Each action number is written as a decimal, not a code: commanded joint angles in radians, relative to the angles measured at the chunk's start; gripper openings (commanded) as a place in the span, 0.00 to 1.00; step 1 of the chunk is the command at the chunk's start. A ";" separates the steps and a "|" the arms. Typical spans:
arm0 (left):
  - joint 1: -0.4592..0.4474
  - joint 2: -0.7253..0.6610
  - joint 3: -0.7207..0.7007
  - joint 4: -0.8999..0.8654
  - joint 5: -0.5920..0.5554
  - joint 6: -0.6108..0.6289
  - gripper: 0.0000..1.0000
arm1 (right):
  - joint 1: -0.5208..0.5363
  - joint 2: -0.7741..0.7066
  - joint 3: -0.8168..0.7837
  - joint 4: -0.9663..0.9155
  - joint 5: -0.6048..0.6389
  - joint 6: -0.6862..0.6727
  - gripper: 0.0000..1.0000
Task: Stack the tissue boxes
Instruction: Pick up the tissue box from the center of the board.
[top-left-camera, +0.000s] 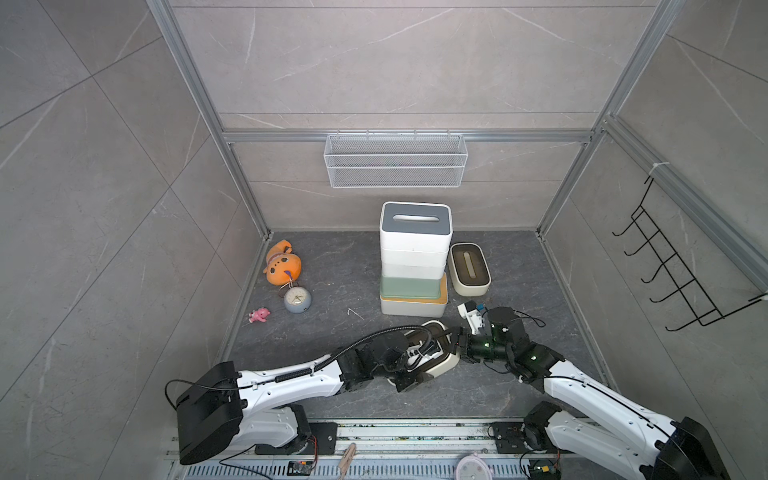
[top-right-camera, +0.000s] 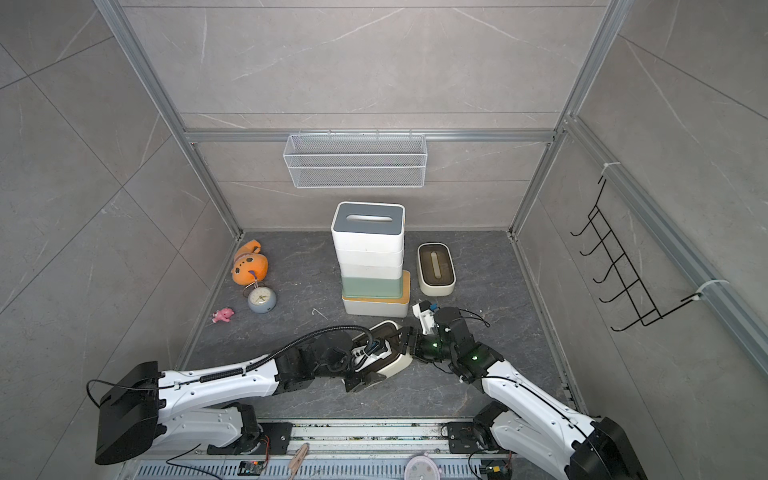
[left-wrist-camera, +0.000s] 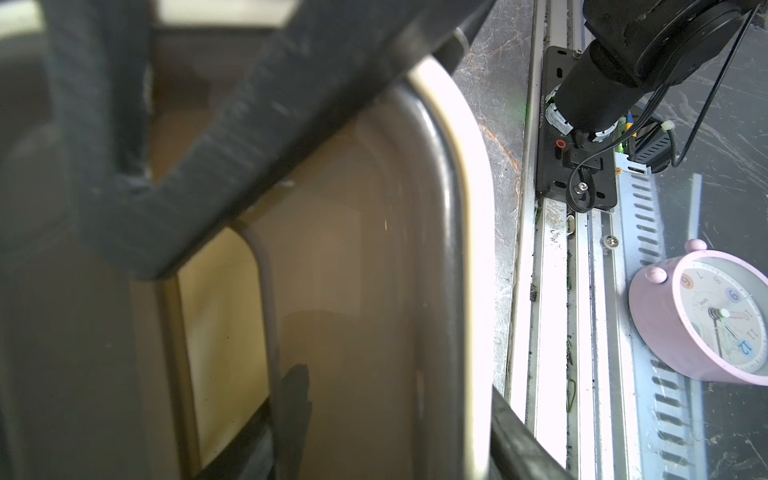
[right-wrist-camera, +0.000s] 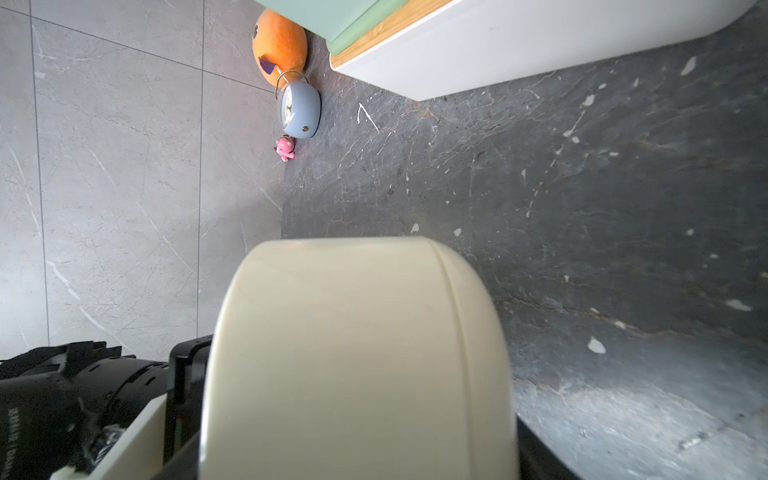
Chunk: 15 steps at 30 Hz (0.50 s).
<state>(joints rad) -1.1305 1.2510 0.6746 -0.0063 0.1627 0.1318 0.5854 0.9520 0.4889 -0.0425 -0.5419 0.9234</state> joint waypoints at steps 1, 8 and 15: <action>-0.006 0.013 0.037 0.031 -0.002 0.019 0.59 | 0.009 -0.001 0.046 0.009 -0.003 -0.013 0.73; -0.007 0.013 0.040 0.026 -0.023 0.012 0.64 | 0.009 -0.002 0.057 -0.018 0.019 -0.029 0.71; -0.006 -0.018 0.037 0.025 -0.034 0.003 0.70 | 0.009 -0.004 0.057 -0.030 0.042 -0.034 0.69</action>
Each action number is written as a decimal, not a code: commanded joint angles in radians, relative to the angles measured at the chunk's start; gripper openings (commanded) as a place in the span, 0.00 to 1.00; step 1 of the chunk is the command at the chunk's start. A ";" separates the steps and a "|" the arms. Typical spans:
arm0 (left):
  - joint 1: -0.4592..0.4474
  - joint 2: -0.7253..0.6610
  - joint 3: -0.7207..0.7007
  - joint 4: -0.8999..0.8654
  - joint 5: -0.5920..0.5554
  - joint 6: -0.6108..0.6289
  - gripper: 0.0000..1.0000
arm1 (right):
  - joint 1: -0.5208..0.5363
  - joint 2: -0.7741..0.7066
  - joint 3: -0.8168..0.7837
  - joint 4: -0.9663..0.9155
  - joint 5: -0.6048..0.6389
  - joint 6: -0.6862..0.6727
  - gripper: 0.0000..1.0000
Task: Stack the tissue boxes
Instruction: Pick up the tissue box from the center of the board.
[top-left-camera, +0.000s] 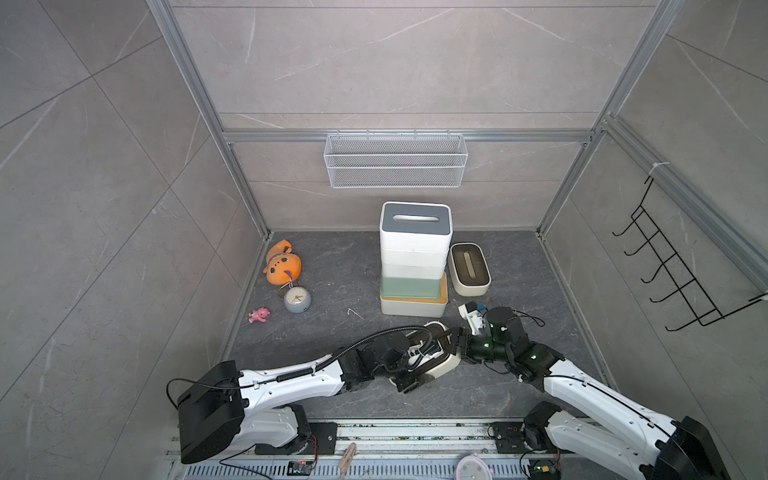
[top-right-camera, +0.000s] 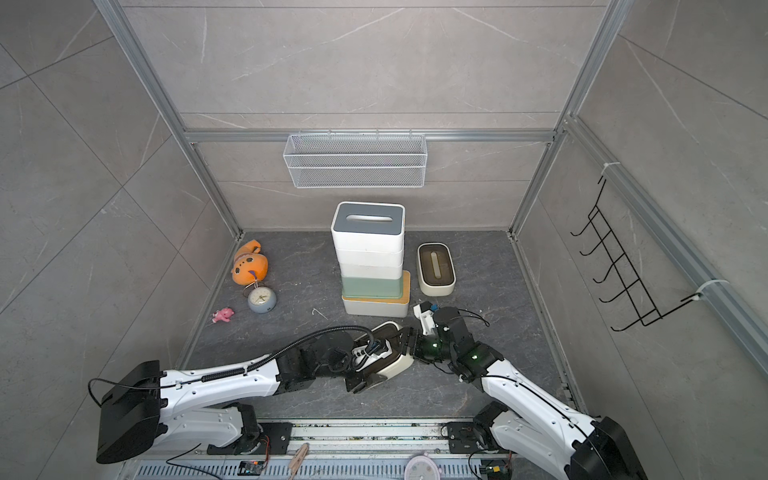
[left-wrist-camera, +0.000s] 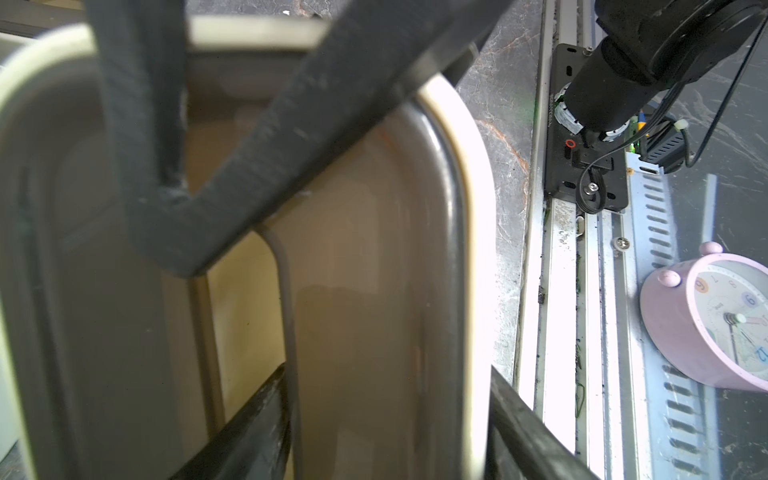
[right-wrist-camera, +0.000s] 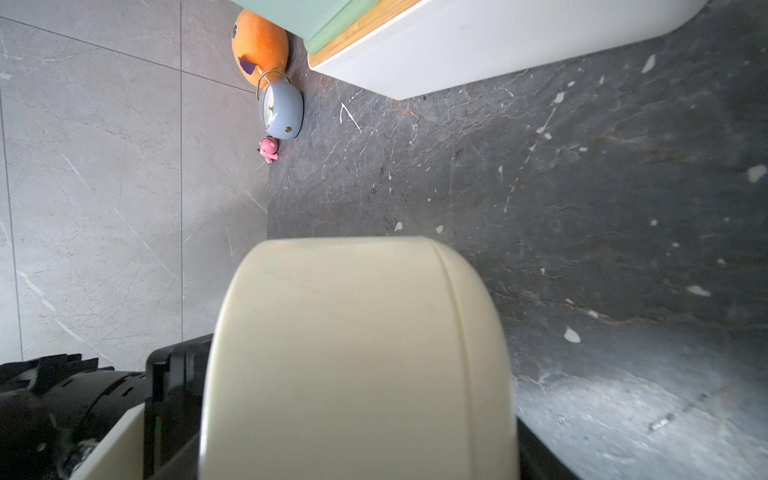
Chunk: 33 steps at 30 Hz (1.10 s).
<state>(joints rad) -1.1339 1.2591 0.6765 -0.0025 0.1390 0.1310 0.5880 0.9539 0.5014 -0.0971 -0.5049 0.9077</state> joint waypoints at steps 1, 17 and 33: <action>-0.004 -0.032 0.035 0.022 -0.015 0.002 0.70 | 0.006 -0.008 0.045 0.022 0.008 -0.019 0.69; -0.002 -0.465 0.069 -0.072 -0.293 -0.127 0.99 | 0.006 -0.089 0.087 -0.088 0.081 -0.026 0.67; 0.005 -0.951 0.031 -0.544 -0.675 -0.393 1.00 | 0.006 -0.180 0.439 -0.213 0.110 0.011 0.67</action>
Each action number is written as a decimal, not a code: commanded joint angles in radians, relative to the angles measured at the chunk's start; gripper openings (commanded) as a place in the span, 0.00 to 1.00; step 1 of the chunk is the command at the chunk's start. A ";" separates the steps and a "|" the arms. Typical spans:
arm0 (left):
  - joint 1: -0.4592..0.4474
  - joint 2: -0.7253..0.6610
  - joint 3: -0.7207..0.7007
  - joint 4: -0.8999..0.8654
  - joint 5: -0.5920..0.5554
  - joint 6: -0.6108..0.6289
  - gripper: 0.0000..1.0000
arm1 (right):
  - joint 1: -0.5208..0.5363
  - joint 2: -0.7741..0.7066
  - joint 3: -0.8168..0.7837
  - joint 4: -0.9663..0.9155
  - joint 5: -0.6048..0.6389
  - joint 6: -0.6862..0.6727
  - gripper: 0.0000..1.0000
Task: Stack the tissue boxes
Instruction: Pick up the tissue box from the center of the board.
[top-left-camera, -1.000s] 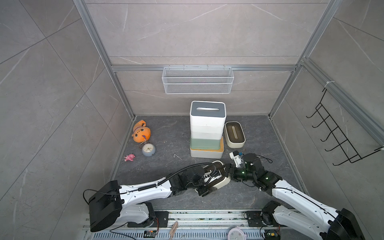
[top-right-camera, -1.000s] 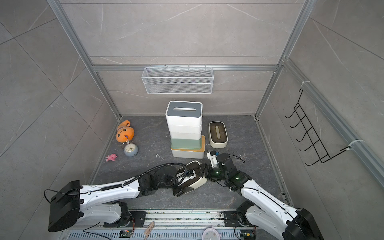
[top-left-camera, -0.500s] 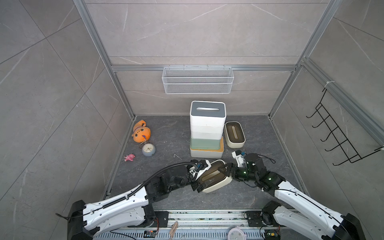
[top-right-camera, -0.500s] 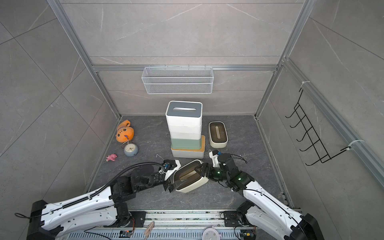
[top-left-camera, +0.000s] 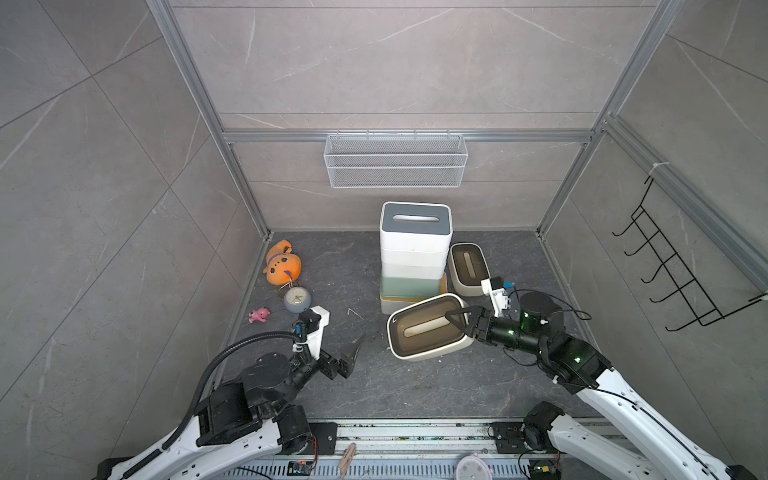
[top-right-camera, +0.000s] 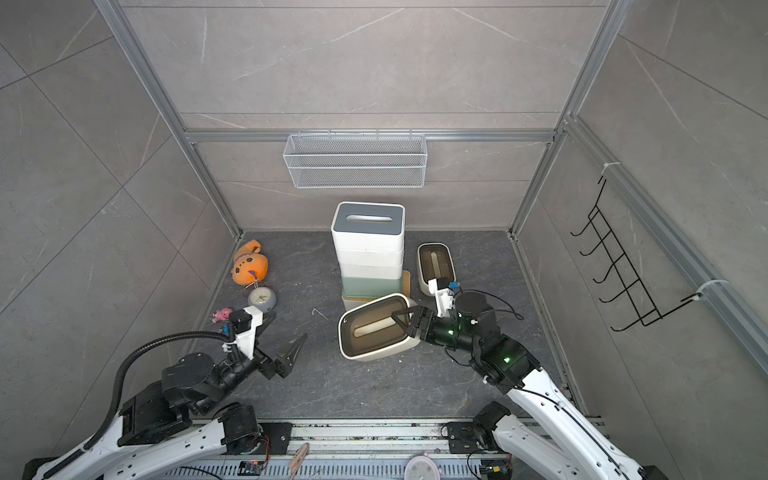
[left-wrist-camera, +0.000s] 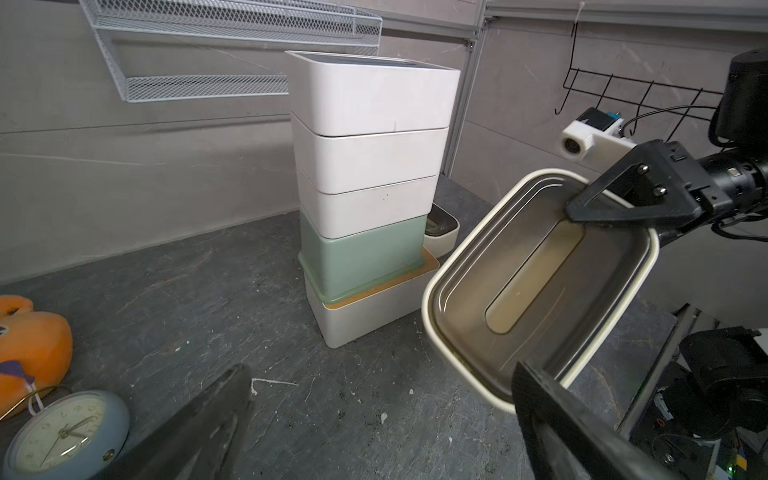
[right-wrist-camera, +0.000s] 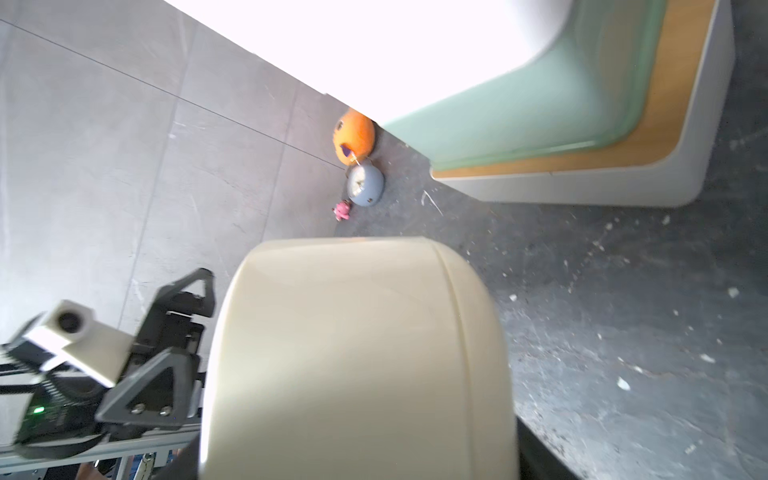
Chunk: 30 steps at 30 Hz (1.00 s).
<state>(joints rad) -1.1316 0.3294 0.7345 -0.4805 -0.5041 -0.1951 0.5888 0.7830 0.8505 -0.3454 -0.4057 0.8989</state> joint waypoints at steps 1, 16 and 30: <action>0.002 -0.024 -0.029 -0.076 -0.026 -0.075 1.00 | 0.005 0.005 0.123 0.040 0.011 0.023 0.67; 0.123 0.275 0.142 -0.034 0.220 -0.002 1.00 | 0.005 0.360 0.687 0.059 0.016 0.020 0.67; 0.823 0.297 0.098 0.184 0.953 -0.167 1.00 | -0.016 0.635 1.101 -0.093 0.066 -0.006 0.68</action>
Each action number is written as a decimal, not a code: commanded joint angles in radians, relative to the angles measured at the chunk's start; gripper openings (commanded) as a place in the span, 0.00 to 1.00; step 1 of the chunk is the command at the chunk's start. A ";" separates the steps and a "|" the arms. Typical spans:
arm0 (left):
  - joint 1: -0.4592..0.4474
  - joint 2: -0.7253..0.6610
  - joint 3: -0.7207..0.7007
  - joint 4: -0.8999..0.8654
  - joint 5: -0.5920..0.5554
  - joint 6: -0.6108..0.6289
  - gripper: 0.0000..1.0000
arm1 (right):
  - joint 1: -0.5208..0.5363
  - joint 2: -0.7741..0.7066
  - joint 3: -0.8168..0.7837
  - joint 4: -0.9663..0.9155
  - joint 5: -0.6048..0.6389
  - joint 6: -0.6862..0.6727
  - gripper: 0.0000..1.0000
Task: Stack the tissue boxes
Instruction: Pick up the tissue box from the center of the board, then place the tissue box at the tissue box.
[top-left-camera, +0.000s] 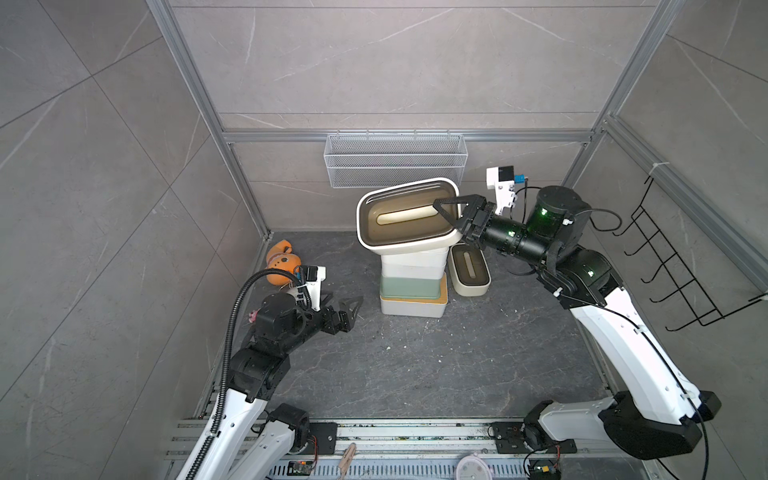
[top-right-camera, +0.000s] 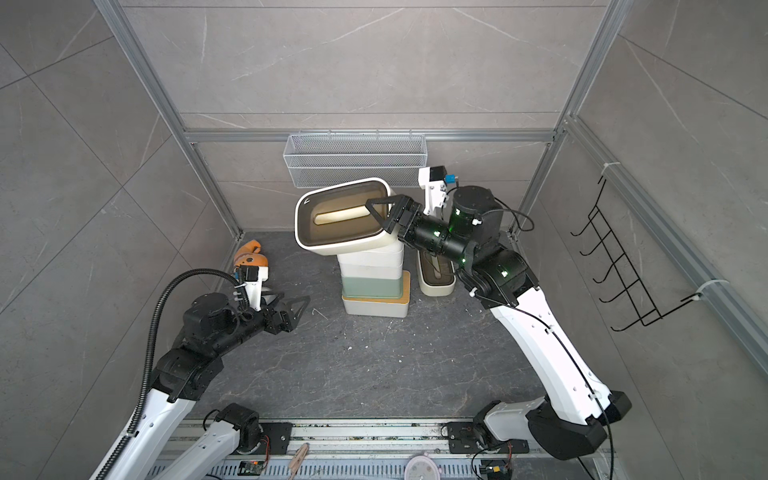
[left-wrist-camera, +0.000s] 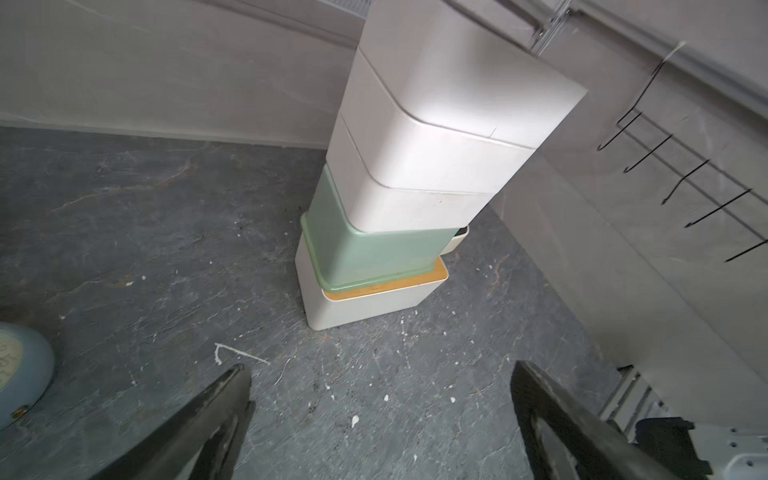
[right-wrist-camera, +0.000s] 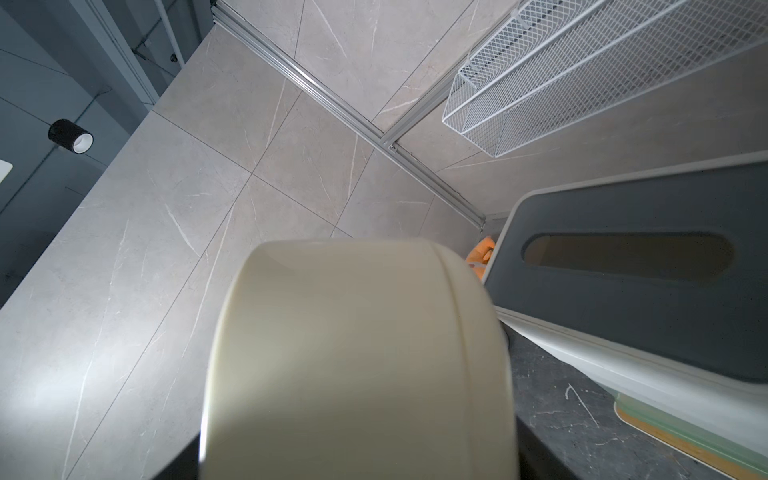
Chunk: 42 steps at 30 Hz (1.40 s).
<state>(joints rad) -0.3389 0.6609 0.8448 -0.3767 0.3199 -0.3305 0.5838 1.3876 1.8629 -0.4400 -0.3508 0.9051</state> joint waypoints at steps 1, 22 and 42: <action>0.041 -0.039 -0.022 0.075 0.130 -0.030 1.00 | -0.017 0.048 0.120 -0.015 0.019 -0.012 0.68; 0.130 -0.325 -0.259 0.269 0.055 -0.016 1.00 | -0.222 0.266 0.266 -0.033 -0.105 0.153 0.68; 0.130 -0.299 -0.262 0.280 0.123 -0.025 1.00 | -0.243 0.233 0.099 0.038 -0.126 0.272 0.69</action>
<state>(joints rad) -0.2131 0.3580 0.5766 -0.1299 0.4252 -0.3702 0.3511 1.6695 1.9827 -0.4549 -0.4625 1.1580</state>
